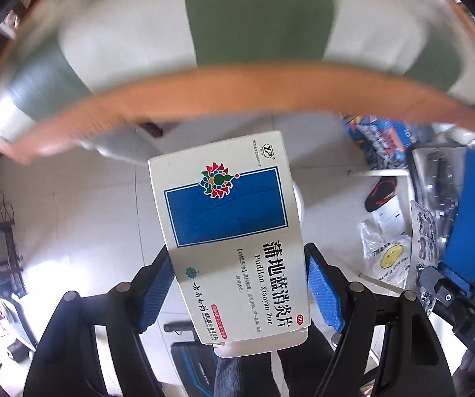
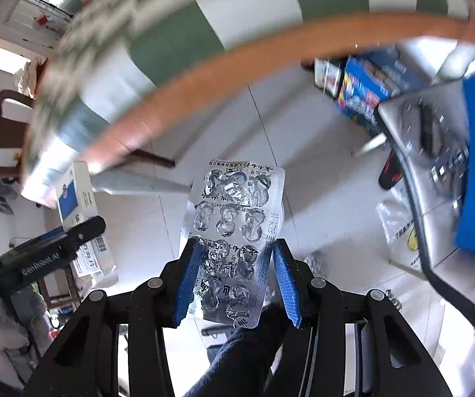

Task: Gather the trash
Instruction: 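Carry the blister pack and medicine box to the bin and release both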

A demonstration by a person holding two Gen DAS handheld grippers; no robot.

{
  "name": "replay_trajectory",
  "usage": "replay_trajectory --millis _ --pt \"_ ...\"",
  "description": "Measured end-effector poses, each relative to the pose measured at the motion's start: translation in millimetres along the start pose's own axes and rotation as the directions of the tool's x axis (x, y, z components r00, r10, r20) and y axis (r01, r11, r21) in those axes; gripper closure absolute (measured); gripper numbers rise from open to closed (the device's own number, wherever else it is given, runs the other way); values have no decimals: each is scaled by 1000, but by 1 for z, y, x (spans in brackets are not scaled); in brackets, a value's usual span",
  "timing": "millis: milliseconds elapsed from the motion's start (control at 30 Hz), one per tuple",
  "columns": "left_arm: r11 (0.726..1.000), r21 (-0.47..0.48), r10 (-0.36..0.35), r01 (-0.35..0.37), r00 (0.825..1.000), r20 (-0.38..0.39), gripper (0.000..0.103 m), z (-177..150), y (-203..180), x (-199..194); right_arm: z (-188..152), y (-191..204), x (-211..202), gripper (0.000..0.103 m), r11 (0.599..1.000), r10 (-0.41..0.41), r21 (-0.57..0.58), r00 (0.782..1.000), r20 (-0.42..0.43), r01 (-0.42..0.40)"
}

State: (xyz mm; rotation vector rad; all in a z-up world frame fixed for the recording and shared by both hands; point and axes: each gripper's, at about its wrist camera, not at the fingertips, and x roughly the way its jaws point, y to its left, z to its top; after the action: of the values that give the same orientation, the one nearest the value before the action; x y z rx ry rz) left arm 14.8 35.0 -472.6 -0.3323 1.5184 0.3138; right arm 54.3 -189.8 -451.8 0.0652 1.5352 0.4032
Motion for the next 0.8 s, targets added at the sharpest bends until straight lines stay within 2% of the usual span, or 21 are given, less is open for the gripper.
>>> replay_trajectory --millis 233,333,400,500,567,600,633,667,700,733,800 --pt "995 -89 -55 46 993 -103 29 -7 4 116 -4 -33 116 56 1000 12 5 998 -69 -11" --pt "986 -136 -112 93 984 -137 29 -5 8 160 -3 -42 171 56 1000 18 -1 994 -110 -19" --pt "975 -158 -182 155 969 -168 28 1 9 196 -3 -47 208 56 1000 22 -1 991 -134 -23" --pt "968 -176 -215 180 955 -206 27 8 14 236 -4 -55 261 56 1000 27 11 984 -174 -25" --pt "969 -176 -210 174 954 -214 26 11 18 253 -2 -62 295 56 999 43 33 979 -198 -37" --pt "970 -177 -205 169 956 -209 22 13 20 260 0 -63 313 55 998 50 38 975 -217 -42" --pt "971 -179 -196 161 960 -201 12 15 22 266 0 -65 325 55 998 55 48 973 -223 -45" --pt "972 -178 -187 154 964 -190 8 15 25 268 0 -67 337 53 997 68 61 972 -225 -55" --pt "975 -173 -169 139 969 -178 3 16 26 271 -1 -68 345 40 996 74 66 970 -231 -60" --pt "979 -164 -151 121 972 -180 3 15 29 273 -2 -70 356 21 996 75 72 968 -241 -60" --pt "984 -155 -115 87 978 -177 0 11 34 276 -3 -72 368 13 994 95 78 965 -243 -78"
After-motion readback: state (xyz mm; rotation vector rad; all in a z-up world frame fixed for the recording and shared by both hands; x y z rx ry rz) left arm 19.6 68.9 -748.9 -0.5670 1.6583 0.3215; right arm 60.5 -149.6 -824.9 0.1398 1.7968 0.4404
